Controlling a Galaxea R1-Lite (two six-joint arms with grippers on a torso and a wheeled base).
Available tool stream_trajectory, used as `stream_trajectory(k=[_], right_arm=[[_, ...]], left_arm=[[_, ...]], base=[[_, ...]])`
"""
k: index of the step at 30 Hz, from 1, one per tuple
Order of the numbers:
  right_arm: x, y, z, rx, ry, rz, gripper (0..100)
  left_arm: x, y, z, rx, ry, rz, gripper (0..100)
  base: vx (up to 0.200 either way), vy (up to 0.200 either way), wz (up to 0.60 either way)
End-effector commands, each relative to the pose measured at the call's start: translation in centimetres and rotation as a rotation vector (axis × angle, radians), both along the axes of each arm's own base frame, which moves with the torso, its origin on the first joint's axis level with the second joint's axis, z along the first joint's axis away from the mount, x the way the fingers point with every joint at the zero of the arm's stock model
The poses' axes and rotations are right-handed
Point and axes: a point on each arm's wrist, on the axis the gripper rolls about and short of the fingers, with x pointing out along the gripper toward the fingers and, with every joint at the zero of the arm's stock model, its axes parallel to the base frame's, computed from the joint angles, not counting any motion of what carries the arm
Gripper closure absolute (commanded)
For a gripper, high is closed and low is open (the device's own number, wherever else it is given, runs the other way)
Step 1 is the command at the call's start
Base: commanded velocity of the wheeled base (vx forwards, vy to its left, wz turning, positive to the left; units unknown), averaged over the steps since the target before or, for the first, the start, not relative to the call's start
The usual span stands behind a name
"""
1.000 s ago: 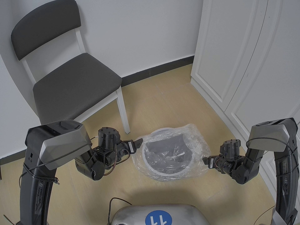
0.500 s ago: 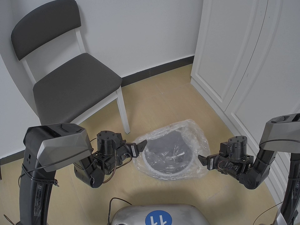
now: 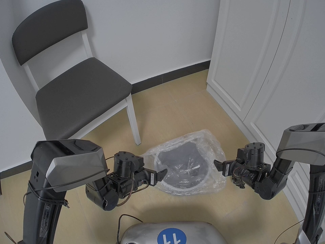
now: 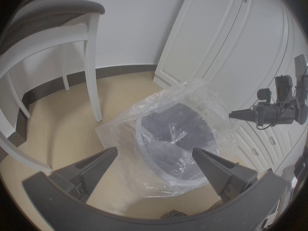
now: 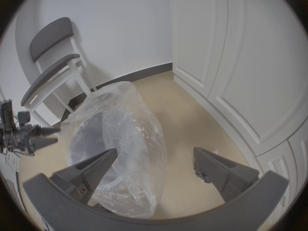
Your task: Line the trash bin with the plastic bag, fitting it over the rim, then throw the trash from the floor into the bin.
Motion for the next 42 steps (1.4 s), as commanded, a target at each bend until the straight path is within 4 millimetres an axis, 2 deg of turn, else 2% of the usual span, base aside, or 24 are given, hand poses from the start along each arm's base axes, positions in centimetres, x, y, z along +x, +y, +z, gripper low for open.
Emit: stream_trajectory(k=[1,4,5,6,10,17,30,39,42], right_arm=[[2.2,-0.4,-1.3,0.037,-0.004,-0.048,0],[2.5,-0.3,-1.4,0.046,-0.006,-0.054,0],[3.6,-0.2,-1.7,0.073,-0.022,-0.067,0],[4.0,-0.2,-1.8,0.083,-0.029,-0.073,0],[4.9,0.1,-2.3,0.107,-0.038,-0.081,0],[5.5,0.3,-2.2,0.123,-0.057,-0.086,0],[6.9,-0.4,-2.6,0.141,-0.082,-0.114,0],[8.3,-1.5,-4.5,0.132,-0.068,-0.150,0],[9.3,-1.9,-5.4,0.122,-0.036,-0.166,0]], left_arm=[[1.7,-1.8,1.1,0.034,0.015,-0.010,0],[2.3,-2.1,1.4,0.041,0.023,-0.005,0],[4.0,-2.9,2.3,0.066,0.031,0.036,0],[4.9,-3.4,2.8,0.077,0.028,0.056,0],[6.9,-4.1,3.3,0.105,0.041,0.100,0],[8.9,-4.4,3.3,0.111,0.045,0.120,0],[11.8,-4.4,4.2,0.099,-0.015,0.193,0],[12.0,-4.5,4.2,0.094,-0.021,0.192,0],[12.2,-4.6,3.6,0.095,-0.019,0.192,0]], base=[[0.000,0.000,0.00],[0.000,0.000,0.00],[0.000,0.000,0.00],[0.000,0.000,0.00],[0.000,0.000,0.00],[0.000,0.000,0.00],[0.000,0.000,0.00],[0.000,0.000,0.00],[0.000,0.000,0.00]])
